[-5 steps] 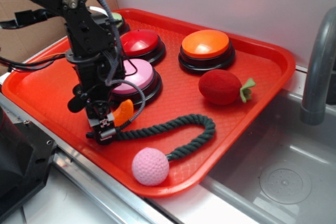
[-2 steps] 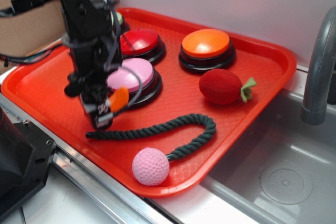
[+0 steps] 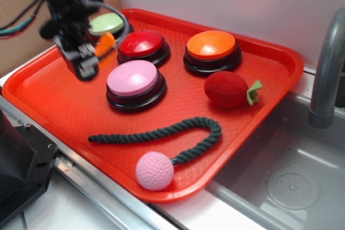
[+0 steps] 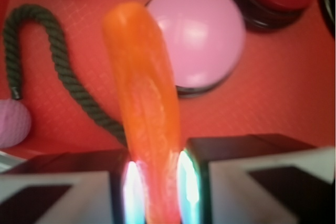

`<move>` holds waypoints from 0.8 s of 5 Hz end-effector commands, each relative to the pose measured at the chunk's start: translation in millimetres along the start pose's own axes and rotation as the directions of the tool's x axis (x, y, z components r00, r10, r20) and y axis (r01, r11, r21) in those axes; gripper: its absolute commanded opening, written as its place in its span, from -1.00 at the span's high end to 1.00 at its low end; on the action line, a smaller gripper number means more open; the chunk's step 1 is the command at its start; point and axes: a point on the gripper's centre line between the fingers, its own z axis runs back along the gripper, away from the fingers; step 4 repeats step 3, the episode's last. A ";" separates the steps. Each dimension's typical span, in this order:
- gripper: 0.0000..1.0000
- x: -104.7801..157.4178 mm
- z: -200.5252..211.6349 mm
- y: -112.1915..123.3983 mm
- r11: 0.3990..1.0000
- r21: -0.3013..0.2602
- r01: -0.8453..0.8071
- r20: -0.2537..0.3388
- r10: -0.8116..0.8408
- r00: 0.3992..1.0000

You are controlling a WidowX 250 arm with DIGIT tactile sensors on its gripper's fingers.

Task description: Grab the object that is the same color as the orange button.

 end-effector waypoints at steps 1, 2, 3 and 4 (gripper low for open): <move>1.00 -5.5 55.8 24.4 0.991 0.071 -0.112 0.087 0.106 0.991; 1.00 -8.5 63.6 35.8 0.982 0.097 -0.161 0.119 0.149 0.982; 1.00 -2.5 56.7 40.1 0.958 0.178 -0.224 0.036 0.221 0.975; 1.00 -2.5 56.7 40.1 0.958 0.178 -0.224 0.036 0.221 0.975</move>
